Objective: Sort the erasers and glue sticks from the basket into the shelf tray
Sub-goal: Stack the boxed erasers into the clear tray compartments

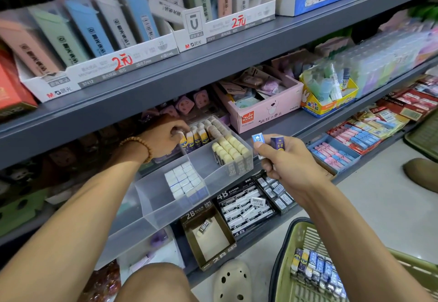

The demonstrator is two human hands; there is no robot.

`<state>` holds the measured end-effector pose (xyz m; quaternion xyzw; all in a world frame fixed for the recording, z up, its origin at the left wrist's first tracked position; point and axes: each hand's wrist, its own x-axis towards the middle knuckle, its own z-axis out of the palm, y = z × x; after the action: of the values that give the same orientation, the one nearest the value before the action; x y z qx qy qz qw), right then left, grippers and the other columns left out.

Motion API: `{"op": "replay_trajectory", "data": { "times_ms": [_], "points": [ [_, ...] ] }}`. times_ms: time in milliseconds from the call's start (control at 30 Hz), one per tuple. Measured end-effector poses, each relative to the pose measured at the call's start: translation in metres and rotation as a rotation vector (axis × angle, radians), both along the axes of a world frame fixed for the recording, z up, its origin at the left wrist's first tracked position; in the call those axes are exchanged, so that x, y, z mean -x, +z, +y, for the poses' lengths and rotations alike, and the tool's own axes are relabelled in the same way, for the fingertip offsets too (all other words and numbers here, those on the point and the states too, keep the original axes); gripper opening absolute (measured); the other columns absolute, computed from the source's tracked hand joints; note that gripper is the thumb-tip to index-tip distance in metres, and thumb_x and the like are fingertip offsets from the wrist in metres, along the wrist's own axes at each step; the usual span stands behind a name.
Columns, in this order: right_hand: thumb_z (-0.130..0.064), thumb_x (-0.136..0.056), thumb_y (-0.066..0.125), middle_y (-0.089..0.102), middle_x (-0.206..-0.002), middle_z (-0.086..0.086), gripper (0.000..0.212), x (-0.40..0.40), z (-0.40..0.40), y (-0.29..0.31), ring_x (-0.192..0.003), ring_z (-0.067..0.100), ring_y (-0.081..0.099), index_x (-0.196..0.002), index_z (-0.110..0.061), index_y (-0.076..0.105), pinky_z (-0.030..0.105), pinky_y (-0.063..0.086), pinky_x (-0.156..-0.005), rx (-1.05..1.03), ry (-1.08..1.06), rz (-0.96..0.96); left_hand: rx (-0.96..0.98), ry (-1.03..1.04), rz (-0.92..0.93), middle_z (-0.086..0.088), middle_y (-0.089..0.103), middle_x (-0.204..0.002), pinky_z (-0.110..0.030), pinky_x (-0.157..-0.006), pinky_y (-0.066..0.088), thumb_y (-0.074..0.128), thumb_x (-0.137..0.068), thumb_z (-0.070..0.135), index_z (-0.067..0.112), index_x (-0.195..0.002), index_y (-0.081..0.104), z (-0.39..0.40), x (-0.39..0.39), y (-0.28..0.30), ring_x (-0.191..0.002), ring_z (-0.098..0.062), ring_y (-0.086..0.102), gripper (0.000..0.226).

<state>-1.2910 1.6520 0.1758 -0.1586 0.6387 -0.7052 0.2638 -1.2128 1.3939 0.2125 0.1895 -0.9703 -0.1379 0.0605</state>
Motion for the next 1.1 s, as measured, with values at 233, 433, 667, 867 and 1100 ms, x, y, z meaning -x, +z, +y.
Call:
{"op": "replay_trajectory", "data": {
  "times_ms": [233,433,667,867,1100],
  "points": [
    [-0.010,-0.098,0.059,0.051,-0.081,0.014,0.015,0.001,0.003,-0.005,-0.049,0.009,0.039,-0.085,-0.012,0.067,0.018,0.029,-0.042,-0.008,-0.004,0.008,0.029,-0.011,0.015,-0.002,0.060,-0.103,-0.023,-0.083,0.042,0.058,-0.093,0.013,0.013,-0.113,0.069,0.003,0.001,-0.003,-0.086,-0.014,0.056,0.022],
    [-0.009,-0.098,0.059,0.053,-0.069,0.004,0.012,0.002,0.004,-0.005,-0.048,0.008,0.040,-0.089,-0.010,0.067,0.017,0.030,-0.041,-0.004,-0.019,-0.022,0.085,-0.036,-0.002,-0.002,0.059,-0.099,-0.024,-0.088,0.041,0.062,-0.092,0.013,0.013,-0.105,0.072,-0.006,0.006,-0.001,-0.099,-0.021,0.058,0.016],
    [-0.010,-0.097,0.059,0.049,-0.069,0.004,0.013,0.003,0.003,-0.008,-0.051,0.010,0.039,-0.087,-0.012,0.067,0.017,0.030,-0.042,-0.014,-0.007,-0.020,-0.098,0.142,0.191,-0.005,0.067,-0.075,-0.017,-0.070,0.042,0.080,-0.073,0.002,0.009,-0.077,0.074,-0.006,0.006,-0.004,-0.066,-0.012,0.057,0.010],
    [-0.007,-0.094,0.065,0.054,-0.076,0.012,0.006,-0.001,0.002,-0.008,-0.050,0.010,0.040,-0.092,-0.010,0.071,0.018,0.030,-0.042,0.006,-0.009,-0.054,-0.295,0.326,0.230,0.004,0.059,-0.060,-0.020,-0.067,0.042,0.083,-0.063,-0.003,0.016,-0.063,0.066,-0.004,0.013,-0.014,-0.056,-0.007,0.052,0.026],
    [-0.005,-0.085,0.074,0.057,-0.061,0.002,0.007,-0.008,0.005,-0.002,-0.047,0.011,0.034,-0.092,-0.006,0.073,0.016,0.027,-0.040,0.045,0.025,-0.069,-0.265,0.308,0.323,0.004,0.057,-0.056,-0.019,-0.066,0.042,0.077,-0.071,0.009,0.019,-0.059,0.062,-0.001,0.009,-0.015,-0.055,-0.010,0.050,0.022]
  ]
}}
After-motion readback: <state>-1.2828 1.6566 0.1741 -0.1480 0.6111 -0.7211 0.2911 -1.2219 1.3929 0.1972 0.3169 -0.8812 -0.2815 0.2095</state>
